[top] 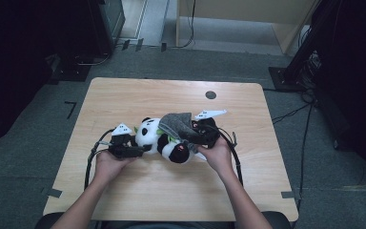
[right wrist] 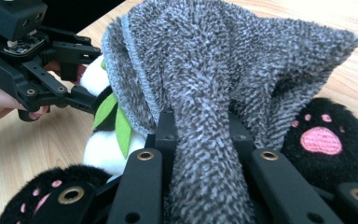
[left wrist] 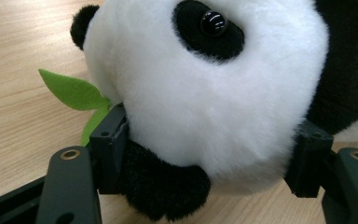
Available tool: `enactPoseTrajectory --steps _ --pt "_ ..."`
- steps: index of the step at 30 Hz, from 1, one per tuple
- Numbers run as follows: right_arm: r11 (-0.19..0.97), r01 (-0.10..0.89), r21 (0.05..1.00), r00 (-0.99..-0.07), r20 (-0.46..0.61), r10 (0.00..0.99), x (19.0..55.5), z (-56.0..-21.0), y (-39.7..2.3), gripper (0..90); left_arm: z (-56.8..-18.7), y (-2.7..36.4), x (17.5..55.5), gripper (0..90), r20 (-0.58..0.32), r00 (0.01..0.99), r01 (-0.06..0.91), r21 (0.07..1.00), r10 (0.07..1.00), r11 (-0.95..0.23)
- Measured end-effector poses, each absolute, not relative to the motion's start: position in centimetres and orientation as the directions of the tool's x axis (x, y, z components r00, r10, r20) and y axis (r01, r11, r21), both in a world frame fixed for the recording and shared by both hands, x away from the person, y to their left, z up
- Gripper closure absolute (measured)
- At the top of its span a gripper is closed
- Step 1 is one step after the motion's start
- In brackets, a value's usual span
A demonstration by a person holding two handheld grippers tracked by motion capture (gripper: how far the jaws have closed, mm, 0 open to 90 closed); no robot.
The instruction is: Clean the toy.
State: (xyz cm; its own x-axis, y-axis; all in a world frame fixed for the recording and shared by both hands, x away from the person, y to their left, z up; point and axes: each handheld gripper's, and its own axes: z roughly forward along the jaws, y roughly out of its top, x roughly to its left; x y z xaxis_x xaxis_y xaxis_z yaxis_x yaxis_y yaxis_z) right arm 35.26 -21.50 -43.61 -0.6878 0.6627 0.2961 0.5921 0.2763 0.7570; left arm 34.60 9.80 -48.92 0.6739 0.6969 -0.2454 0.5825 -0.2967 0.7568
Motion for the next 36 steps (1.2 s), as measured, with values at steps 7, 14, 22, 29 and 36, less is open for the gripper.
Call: enactPoseTrajectory --steps 7,14,22,29,36 --pt "0.286 0.605 0.743 -0.689 0.308 0.656 35.1 -43.9 -22.4 75.8 -49.0 9.8 34.5 32.0 -0.259 0.665 0.592 0.754 0.700 -0.284" --pt "0.297 0.621 0.725 -0.668 0.291 0.685 34.4 -44.9 -24.3 76.9 -49.0 9.7 34.7 31.7 -0.287 0.648 0.610 0.751 0.706 -0.254" --pt "0.261 0.657 0.707 -0.628 0.322 0.709 34.1 -46.5 -26.0 76.9 -49.2 9.6 34.7 32.0 -0.305 0.636 0.611 0.760 0.709 -0.221" --pt "0.274 0.727 0.630 -0.570 0.330 0.752 34.5 -48.3 -27.5 77.2 -49.1 9.6 34.8 32.0 -0.302 0.637 0.613 0.756 0.709 -0.229" --pt "0.230 0.795 0.561 -0.481 0.354 0.802 35.5 -49.1 -29.4 77.7 -49.2 9.7 34.8 31.7 -0.293 0.644 0.608 0.757 0.707 -0.240"
